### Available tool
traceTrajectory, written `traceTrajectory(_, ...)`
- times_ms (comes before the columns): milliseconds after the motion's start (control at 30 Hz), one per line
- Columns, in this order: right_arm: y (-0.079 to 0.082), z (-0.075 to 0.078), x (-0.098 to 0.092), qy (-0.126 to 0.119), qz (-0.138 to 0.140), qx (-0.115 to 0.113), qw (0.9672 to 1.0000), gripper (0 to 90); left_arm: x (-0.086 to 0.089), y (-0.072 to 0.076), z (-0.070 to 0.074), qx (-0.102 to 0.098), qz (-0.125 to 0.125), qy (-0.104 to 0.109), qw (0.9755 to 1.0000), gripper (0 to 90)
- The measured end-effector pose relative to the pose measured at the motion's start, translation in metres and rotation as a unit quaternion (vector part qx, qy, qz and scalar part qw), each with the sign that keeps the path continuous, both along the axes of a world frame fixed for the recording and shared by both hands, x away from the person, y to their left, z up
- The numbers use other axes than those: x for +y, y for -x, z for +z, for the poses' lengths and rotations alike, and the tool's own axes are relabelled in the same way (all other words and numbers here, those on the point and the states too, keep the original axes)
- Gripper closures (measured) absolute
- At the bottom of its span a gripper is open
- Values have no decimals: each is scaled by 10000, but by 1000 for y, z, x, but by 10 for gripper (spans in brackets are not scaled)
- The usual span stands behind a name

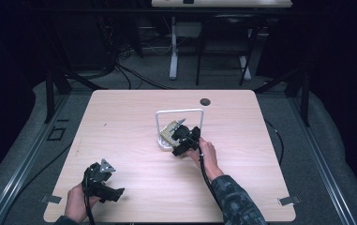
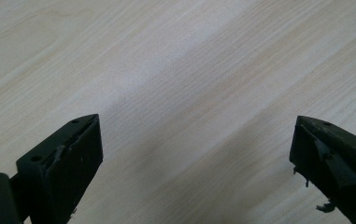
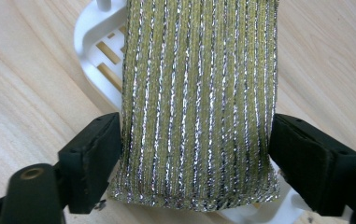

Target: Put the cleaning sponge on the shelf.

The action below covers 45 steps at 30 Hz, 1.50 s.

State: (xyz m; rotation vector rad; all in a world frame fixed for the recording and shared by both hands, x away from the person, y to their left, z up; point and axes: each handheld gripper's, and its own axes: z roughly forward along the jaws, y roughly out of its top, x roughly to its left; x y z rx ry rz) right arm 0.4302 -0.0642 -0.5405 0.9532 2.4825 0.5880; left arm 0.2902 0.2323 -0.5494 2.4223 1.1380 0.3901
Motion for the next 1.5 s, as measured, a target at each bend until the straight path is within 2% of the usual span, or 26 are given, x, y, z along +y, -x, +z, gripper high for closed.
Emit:
traceTrajectory(167, 2, 3, 0, -107, 83, -62, 9999, 90, 0, 0, 0, -4, -3, 4, 10000, 27)
traceTrajectory(300, 8, 11, -2, -284, 238, 56, 9993, 52, 0, -1, -1, -17, 14, 17, 10000, 27)
traceTrajectory(533, 25, 27, -11, -699, 482, 225, 9961, 21, -1, -1, 0, -26, 13, -6, 10000, 27)
traceTrajectory(633, 35, 36, -16, -842, 636, 212, 9942, 14, -1, -1, 0, -8, -4, -5, 10000, 27)
traceTrajectory(767, 48, 45, -24, -914, 752, 205, 9928, 9, -1, -1, 0, -10, 9, -9, 10000, 27)
traceTrajectory(933, 65, 56, -34, -867, 866, 193, 9923, 3, -2, -1, 0, -22, 32, -25, 10000, 27)
traceTrajectory(1200, 87, 65, -57, -828, 862, 214, 9926, 0, -2, -1, 0, 6, 26, -22, 10000, 27)
traceTrajectory(1500, 109, 73, -101, -991, 522, 97, 9937, 2, -4, -1, 0, -24, 33, -26, 10000, 27)
